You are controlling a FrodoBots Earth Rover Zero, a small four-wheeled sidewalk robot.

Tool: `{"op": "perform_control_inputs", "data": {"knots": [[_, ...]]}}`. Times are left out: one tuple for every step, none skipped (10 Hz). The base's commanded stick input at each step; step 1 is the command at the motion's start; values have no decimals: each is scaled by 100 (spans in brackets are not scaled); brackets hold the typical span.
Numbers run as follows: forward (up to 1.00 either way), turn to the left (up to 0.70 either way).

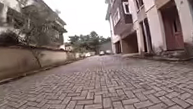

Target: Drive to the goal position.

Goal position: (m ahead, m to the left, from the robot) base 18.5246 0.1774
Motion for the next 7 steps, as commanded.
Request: {"op": "perform_control_inputs", "data": {"knots": [[70,0],[70,0],[70,0],[70,0],[70,0],[70,0],[70,0]]}}
